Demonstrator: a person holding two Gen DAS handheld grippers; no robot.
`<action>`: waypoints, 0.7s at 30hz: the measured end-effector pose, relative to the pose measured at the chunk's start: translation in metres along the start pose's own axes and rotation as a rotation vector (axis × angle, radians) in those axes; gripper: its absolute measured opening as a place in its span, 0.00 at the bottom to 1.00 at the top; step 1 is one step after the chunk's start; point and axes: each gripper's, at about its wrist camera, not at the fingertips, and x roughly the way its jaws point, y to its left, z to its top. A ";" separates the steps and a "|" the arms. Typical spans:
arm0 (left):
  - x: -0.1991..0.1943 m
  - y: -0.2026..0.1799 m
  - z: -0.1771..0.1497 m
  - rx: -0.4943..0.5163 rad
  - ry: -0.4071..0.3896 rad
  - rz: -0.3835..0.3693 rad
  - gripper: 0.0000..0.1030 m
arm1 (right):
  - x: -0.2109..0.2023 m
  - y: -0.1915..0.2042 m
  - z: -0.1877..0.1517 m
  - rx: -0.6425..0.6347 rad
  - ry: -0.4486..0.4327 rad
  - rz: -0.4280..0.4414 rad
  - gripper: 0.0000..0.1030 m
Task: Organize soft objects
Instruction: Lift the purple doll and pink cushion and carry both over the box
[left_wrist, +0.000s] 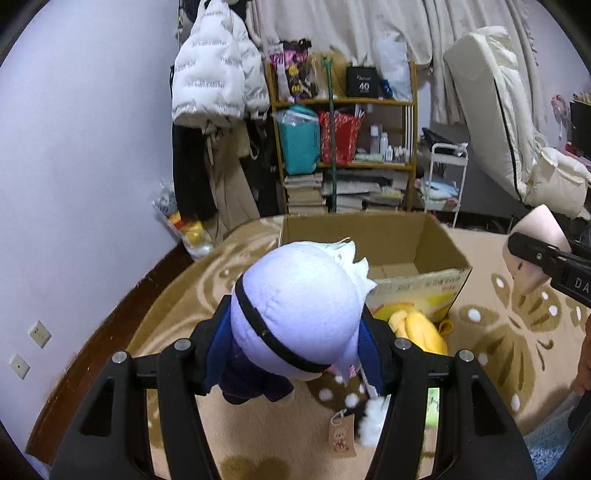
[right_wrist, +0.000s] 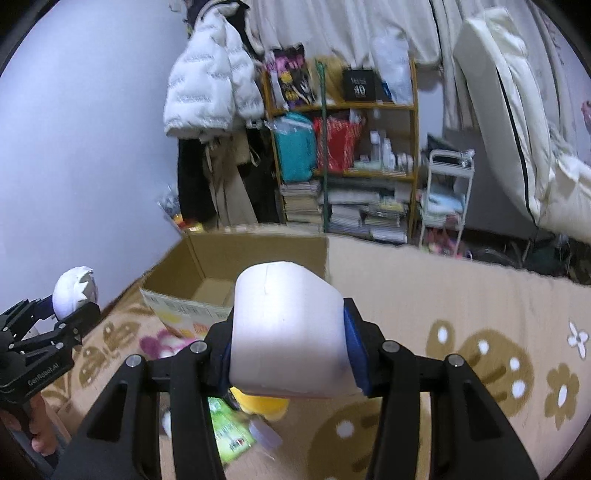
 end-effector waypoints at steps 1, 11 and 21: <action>-0.003 0.001 0.001 -0.001 -0.007 -0.003 0.58 | -0.001 0.003 0.004 -0.009 -0.013 0.002 0.50; -0.003 -0.001 0.048 0.015 -0.069 0.000 0.58 | 0.001 0.029 0.034 -0.101 -0.067 0.006 0.50; 0.039 0.001 0.083 0.018 -0.065 -0.020 0.58 | 0.030 0.042 0.047 -0.133 -0.078 0.026 0.51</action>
